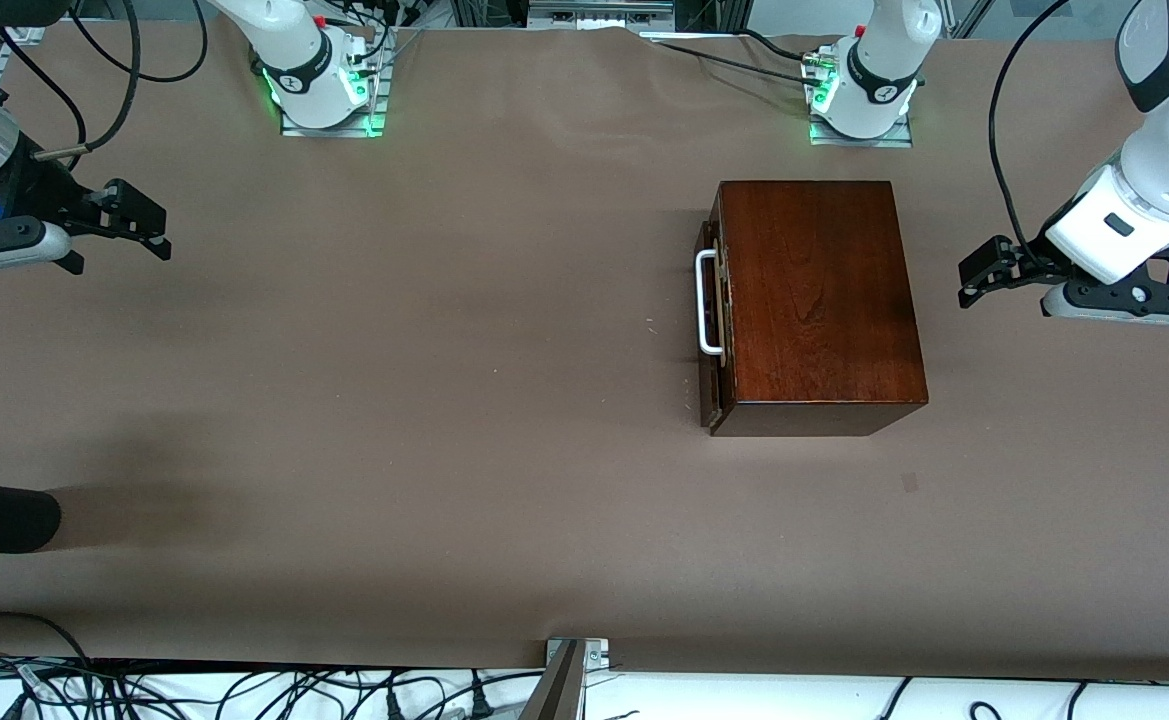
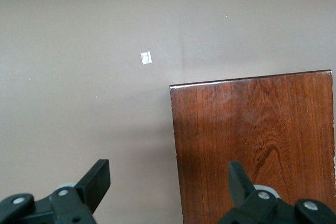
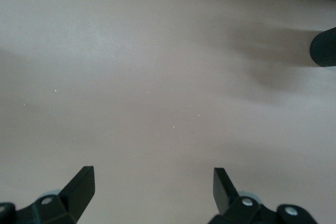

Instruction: Open drawer, take yellow block, close drawer

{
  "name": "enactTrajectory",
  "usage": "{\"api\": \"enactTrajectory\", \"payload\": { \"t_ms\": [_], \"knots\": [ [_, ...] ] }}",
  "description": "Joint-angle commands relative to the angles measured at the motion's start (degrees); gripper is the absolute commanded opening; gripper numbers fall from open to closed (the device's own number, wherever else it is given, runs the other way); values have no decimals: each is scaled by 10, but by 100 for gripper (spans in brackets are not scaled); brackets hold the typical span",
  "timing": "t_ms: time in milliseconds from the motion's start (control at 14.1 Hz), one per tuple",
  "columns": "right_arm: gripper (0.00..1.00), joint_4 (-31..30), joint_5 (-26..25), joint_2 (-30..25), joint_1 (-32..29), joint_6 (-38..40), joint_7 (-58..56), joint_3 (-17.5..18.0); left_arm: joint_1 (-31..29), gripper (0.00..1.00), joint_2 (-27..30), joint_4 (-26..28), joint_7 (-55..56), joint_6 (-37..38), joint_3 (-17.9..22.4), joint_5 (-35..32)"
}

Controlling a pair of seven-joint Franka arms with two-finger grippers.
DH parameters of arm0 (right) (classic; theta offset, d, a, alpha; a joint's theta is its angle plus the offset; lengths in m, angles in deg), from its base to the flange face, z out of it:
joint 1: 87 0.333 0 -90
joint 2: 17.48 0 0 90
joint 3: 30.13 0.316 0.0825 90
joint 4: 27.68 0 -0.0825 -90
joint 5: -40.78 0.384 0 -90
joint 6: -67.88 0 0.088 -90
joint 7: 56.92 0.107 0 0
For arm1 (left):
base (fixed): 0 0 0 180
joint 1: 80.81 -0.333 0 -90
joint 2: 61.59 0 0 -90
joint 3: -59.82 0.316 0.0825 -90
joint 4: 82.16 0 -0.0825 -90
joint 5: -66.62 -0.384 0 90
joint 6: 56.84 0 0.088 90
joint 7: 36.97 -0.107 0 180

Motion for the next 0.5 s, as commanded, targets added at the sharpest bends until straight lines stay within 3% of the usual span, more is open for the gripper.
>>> {"api": "enactTrajectory", "payload": {
  "t_ms": [0, 427],
  "knots": [
    [100, 12, -4, 4, 0, 12, 7, 0, 0, 100, -6, -24, 4, 24, 0, 10],
    [100, 12, -4, 3, 0, 12, 8, 0, -7, 100, -8, -44, 3, 32, 1, 6]
  ]
}}
